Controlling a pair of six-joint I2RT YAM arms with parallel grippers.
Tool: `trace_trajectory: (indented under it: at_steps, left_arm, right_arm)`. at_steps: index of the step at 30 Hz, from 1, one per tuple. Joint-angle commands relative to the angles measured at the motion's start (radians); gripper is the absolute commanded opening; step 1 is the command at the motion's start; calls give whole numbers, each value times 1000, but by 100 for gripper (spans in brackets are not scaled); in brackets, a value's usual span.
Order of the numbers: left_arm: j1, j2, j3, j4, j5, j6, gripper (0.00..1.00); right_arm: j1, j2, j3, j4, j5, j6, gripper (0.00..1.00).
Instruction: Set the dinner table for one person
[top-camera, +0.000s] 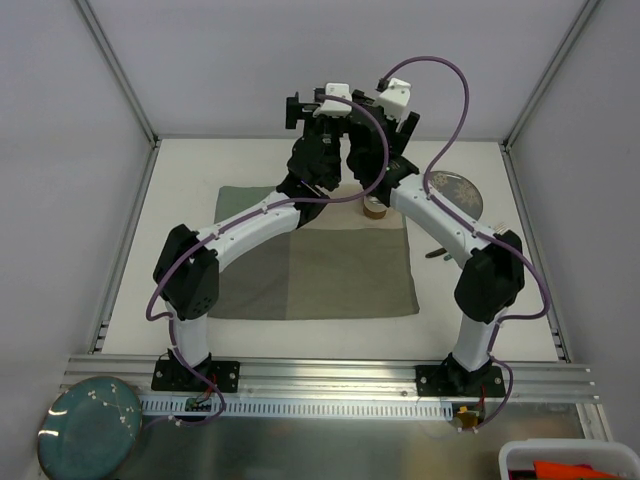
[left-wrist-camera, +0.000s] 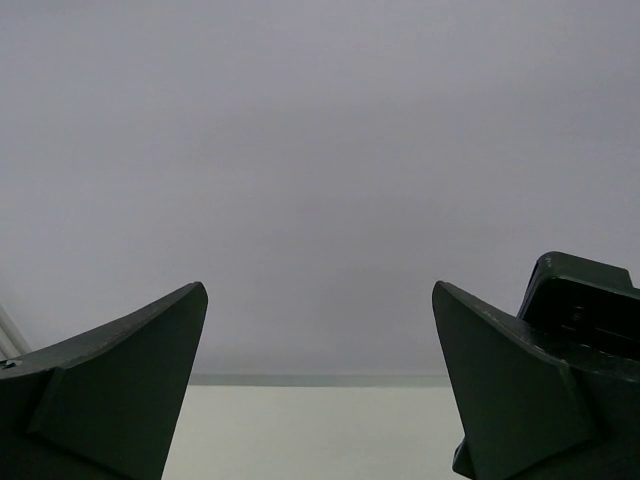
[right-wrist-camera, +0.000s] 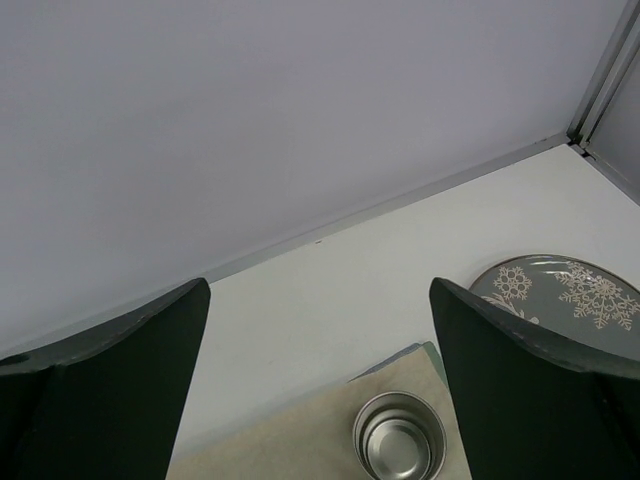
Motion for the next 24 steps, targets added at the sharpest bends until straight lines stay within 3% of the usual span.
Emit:
trace_trajectory:
  at_steps: [1, 8, 10, 13, 14, 17, 24]
  left_arm:
    - [-106, 34, -41, 103, 174, 17, 99]
    - [-115, 57, -28, 195, 141, 79, 99]
    - [-115, 51, -23, 151, 119, 32, 99]
    - [-119, 40, -21, 94, 50, -8, 99]
    - [-119, 33, -29, 109, 37, 4, 99]
    - [-118, 28, -51, 161, 36, 61, 99]
    - [-135, 22, -57, 119, 27, 29, 99]
  right_arm:
    - [101, -48, 4, -67, -70, 57, 97]
    - [101, -32, 40, -69, -98, 51, 97]
    - [105, -16, 87, -246, -45, 118, 97]
    - [105, 112, 381, -612, -21, 247, 97]
    - [107, 143, 483, -644, -37, 252, 97]
    - [107, 160, 486, -636, -74, 273, 97]
    - [105, 96, 373, -627, -74, 307, 97]
